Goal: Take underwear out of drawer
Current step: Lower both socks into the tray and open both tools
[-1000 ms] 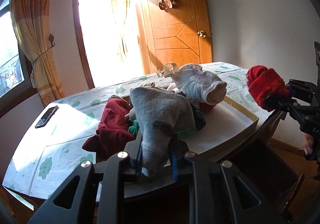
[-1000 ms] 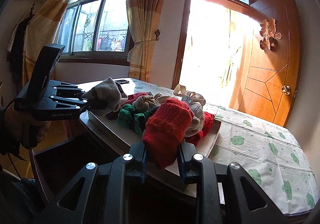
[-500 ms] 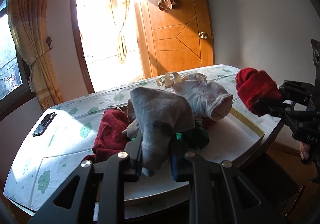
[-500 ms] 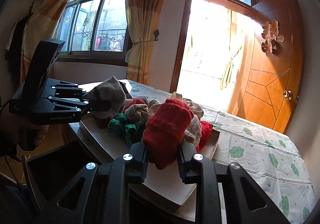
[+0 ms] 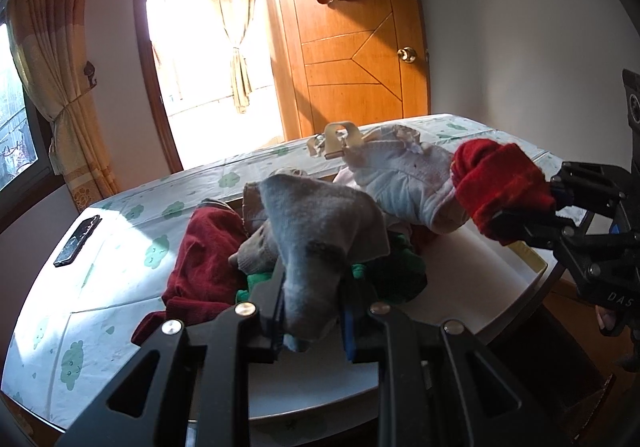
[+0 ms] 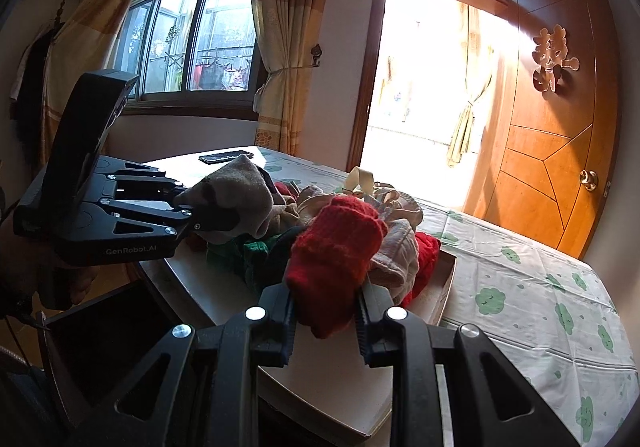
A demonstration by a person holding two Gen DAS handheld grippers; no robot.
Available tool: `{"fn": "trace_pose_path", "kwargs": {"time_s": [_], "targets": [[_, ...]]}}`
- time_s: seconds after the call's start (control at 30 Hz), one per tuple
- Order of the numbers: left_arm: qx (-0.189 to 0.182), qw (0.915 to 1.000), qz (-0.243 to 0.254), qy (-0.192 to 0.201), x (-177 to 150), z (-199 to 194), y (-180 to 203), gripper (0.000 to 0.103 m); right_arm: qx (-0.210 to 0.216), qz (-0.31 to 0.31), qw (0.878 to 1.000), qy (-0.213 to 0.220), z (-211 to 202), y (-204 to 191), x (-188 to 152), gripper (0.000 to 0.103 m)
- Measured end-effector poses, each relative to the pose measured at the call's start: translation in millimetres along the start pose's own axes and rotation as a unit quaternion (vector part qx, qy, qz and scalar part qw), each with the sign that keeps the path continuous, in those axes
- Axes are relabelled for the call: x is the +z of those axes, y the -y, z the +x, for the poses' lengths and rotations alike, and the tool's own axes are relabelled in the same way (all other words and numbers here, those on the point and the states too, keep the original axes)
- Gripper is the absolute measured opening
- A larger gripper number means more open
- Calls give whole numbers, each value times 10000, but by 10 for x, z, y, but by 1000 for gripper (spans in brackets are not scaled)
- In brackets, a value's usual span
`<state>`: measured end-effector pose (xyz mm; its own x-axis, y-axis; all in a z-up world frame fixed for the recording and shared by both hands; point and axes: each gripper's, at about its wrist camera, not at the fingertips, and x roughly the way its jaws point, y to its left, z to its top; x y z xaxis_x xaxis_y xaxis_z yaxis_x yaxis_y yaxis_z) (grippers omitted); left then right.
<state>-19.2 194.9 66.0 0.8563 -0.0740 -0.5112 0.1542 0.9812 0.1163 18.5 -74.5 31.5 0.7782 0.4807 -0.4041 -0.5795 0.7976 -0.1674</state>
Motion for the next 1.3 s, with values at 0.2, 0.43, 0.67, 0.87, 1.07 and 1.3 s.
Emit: {"fn": "trace_pose_path", "kwargs": {"time_s": [0.2, 0.43, 0.67, 0.87, 1.07, 1.3], "targets": [[3, 10000, 22, -67, -13, 73, 15, 20, 60, -31, 9999, -149, 90, -12, -36, 27], [9, 9999, 78, -125, -24, 134, 71, 20, 152, -109, 9994, -303, 172, -59, -61, 27], [6, 9996, 165, -216, -29, 234, 152, 20, 112, -124, 9984, -540, 279, -56, -83, 27], [139, 9984, 495, -231, -128, 286, 282, 21, 95, -68, 9967, -803, 332, -3, -161, 27], [294, 9966, 743, -181, -176, 294, 406, 44, 181, -99, 9935, -1122, 390, 0, -231, 27], [194, 9968, 747, -223, -195, 253, 455, 69, 357, -16, 9915, -1250, 391, 20, -270, 38]]}}
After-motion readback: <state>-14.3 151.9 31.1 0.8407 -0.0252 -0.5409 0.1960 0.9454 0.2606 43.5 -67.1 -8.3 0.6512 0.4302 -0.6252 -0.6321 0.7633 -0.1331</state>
